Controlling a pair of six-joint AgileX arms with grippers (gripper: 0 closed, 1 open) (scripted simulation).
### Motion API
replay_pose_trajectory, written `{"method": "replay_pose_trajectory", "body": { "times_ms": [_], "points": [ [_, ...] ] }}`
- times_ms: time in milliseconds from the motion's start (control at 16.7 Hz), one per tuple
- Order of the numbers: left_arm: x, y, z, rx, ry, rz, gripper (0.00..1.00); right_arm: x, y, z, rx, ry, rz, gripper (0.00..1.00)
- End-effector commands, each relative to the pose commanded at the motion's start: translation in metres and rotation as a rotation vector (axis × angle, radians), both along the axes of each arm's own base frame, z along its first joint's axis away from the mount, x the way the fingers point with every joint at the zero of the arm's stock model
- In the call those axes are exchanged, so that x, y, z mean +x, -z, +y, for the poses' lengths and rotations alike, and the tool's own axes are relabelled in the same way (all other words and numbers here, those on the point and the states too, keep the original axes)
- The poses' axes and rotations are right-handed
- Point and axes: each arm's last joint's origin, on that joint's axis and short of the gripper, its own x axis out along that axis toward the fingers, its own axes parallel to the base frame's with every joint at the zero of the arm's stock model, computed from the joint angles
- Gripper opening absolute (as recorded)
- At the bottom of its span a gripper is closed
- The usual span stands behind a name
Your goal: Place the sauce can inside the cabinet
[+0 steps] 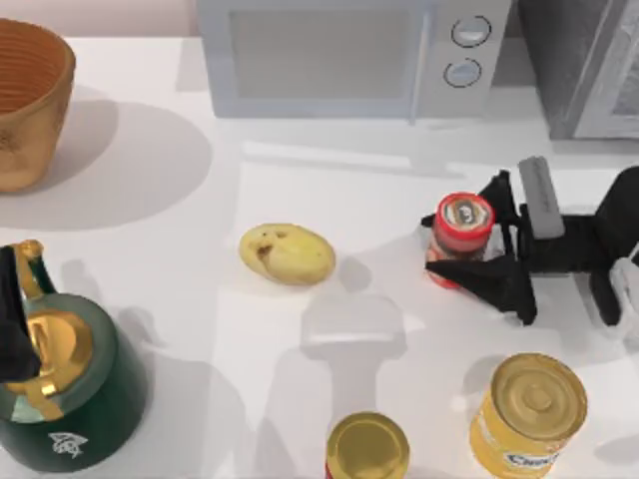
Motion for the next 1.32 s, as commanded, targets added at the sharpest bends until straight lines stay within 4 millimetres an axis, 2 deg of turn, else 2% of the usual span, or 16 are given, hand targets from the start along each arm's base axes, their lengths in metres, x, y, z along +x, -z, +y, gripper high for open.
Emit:
{"method": "replay_pose_trajectory", "body": {
  "times_ms": [180,360,540,840,1080,1200,1320],
  "points": [
    [0.0,0.0,0.0,0.0,0.0,0.0,1.0,0.002,-0.01,0.0,0.0,0.005,0.003,0.0],
    [0.0,0.0,0.0,0.0,0.0,0.0,1.0,0.008,-0.042,0.001,0.001,0.005,-0.013,0.0],
    [0.0,0.0,0.0,0.0,0.0,0.0,1.0,0.009,-0.064,0.001,0.0,0.005,-0.004,0.0],
    [0.0,0.0,0.0,0.0,0.0,0.0,1.0,0.007,-0.101,0.0,0.0,0.006,0.008,0.0],
    [0.0,0.0,0.0,0.0,0.0,0.0,1.0,0.002,-0.141,0.0,0.001,0.005,-0.001,0.0],
    [0.0,0.0,0.0,0.0,0.0,0.0,1.0,0.0,-0.15,0.0,0.0,0.0,0.0,0.0],
    [0.0,0.0,0.0,0.0,0.0,0.0,1.0,0.0,-0.15,0.0,0.0,0.0,0.0,0.0]
  ]
}}
